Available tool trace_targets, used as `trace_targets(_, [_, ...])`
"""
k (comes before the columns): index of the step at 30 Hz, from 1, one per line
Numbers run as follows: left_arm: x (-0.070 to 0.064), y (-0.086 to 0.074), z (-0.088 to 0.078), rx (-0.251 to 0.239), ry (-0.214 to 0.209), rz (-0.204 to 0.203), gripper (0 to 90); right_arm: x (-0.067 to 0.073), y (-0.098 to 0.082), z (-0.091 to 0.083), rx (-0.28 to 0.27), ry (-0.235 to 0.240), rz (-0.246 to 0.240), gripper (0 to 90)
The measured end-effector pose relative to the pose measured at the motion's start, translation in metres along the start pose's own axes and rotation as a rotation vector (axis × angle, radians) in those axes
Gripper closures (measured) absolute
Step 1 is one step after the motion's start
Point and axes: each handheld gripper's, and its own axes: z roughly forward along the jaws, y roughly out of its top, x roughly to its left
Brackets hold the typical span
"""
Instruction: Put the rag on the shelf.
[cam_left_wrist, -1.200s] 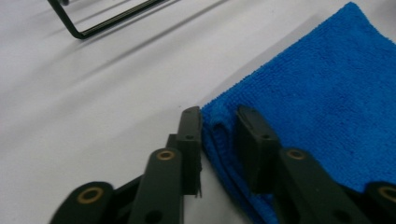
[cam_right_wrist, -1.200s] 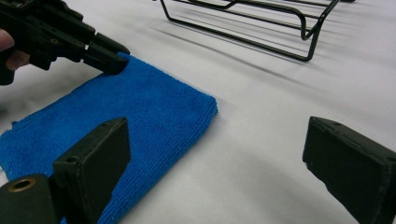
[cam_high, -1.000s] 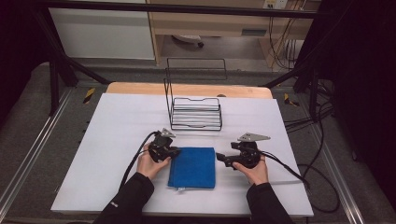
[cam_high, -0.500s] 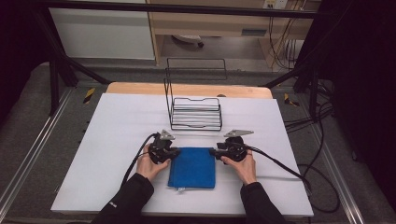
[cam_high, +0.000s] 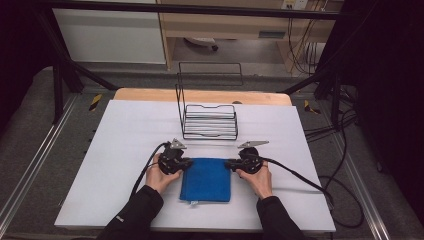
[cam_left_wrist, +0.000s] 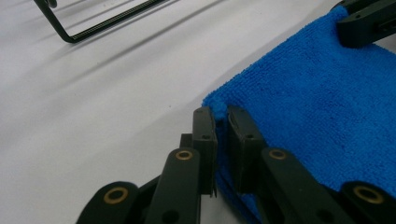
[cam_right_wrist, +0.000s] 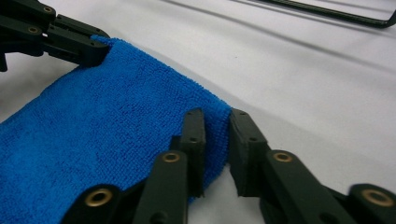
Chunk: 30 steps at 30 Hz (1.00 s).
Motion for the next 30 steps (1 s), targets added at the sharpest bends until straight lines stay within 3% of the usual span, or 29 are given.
trace_targets(9, [0.006, 0.001, -0.006, -0.016, -0.043, -0.049, 83.9, 0.000, 0.003, -0.004, -0.017, 0.019, 0.032, 85.2])
trace_targets(19, [0.002, 0.006, -0.031, -0.090, -0.053, -0.035, 83.7, 0.007, 0.007, -0.022, -0.112, 0.052, 0.031, 85.4])
trace_targets(30, [-0.007, 0.009, -0.050, -0.152, -0.041, -0.002, 83.7, 0.016, 0.012, -0.038, -0.186, 0.054, -0.019, 85.6])
